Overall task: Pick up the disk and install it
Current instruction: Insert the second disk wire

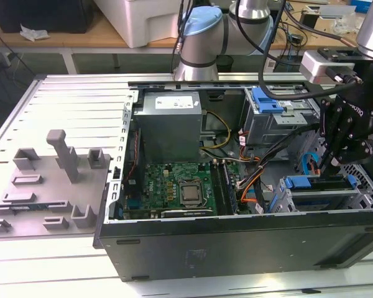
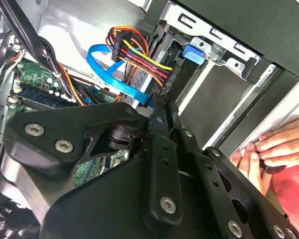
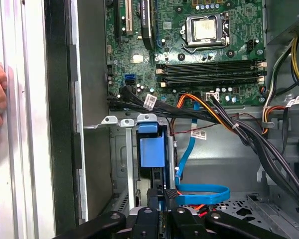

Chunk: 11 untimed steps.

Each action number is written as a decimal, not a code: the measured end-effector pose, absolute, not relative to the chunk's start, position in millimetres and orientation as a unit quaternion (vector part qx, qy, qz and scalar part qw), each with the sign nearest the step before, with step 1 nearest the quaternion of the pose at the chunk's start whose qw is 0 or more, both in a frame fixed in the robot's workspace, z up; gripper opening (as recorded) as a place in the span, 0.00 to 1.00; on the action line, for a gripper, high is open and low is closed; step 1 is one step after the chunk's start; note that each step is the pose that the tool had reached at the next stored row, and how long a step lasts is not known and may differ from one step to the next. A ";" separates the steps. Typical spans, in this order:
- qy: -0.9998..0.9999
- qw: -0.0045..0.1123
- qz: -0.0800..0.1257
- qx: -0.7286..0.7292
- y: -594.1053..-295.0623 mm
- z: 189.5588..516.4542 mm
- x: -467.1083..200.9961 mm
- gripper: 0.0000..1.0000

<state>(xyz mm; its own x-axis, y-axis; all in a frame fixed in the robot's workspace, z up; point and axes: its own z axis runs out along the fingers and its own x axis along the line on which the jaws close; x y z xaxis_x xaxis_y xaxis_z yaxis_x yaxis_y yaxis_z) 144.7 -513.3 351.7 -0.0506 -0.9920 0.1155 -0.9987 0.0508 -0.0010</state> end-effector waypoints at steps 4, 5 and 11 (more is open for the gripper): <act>-0.724 0.035 0.033 0.688 -516.5 351.8 144.6 0.16; -0.724 0.033 0.031 0.688 -517.3 351.7 144.7 0.16; -0.724 0.027 0.025 0.688 -519.6 351.8 144.7 0.16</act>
<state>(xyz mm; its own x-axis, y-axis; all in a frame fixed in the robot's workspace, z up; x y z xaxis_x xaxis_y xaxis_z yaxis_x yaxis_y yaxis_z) 144.7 -519.6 351.8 -0.0506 -0.9961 0.0728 -0.9987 0.0508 0.0012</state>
